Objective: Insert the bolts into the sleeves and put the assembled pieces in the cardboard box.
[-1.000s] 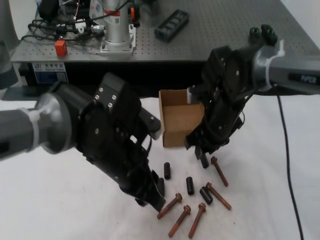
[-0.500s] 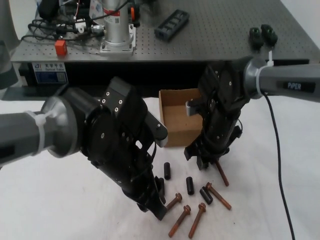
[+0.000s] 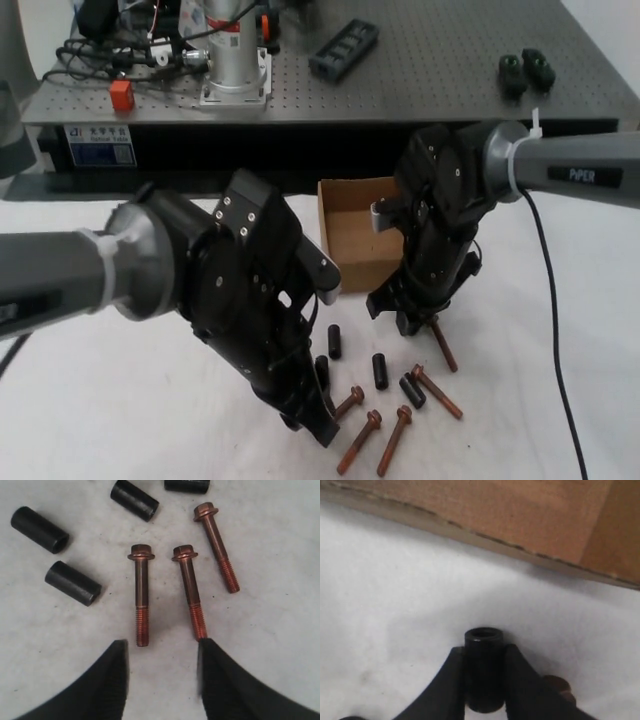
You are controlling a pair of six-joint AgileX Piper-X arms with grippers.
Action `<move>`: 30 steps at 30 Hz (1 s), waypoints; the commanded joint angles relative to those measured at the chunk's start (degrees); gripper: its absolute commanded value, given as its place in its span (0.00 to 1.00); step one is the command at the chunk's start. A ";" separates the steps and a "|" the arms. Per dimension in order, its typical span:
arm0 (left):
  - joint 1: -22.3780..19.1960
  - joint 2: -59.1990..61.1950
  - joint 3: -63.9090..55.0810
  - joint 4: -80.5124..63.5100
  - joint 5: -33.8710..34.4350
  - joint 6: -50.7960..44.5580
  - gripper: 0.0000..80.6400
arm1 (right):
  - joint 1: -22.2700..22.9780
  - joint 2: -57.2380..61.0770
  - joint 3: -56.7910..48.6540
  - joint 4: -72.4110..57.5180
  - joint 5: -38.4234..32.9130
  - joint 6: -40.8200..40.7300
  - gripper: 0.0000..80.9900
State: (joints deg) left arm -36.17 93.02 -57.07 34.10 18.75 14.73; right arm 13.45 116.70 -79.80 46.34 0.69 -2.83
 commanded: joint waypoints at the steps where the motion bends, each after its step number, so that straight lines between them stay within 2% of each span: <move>1: -0.28 2.96 -1.25 -0.72 1.00 1.28 0.40 | 0.01 0.36 -0.56 -0.48 -0.69 -0.87 0.06; 3: -0.28 4.26 -2.19 -0.72 1.00 2.39 0.40 | -0.17 0.18 -0.56 -0.66 -0.69 -0.88 0.00; 9: -1.75 8.68 -7.61 1.54 1.00 3.62 0.40 | -1.54 -4.20 -0.25 -2.02 -6.98 -0.99 0.02; 16: -4.84 14.50 -15.80 10.42 -0.56 5.50 0.40 | -3.01 -14.26 -0.25 -0.51 -7.29 -0.87 0.02; 22: -7.32 18.42 -19.25 11.00 -0.56 4.66 0.40 | -3.54 -19.70 -0.25 1.33 -7.29 -0.69 0.02; 30: -8.32 23.38 -23.70 15.71 -4.84 0.69 0.40 | -3.98 -23.68 1.30 1.65 -7.29 -0.69 0.02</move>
State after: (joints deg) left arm -44.19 113.73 -77.49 45.74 16.35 18.92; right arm 9.89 95.47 -79.38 48.70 -5.99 -3.24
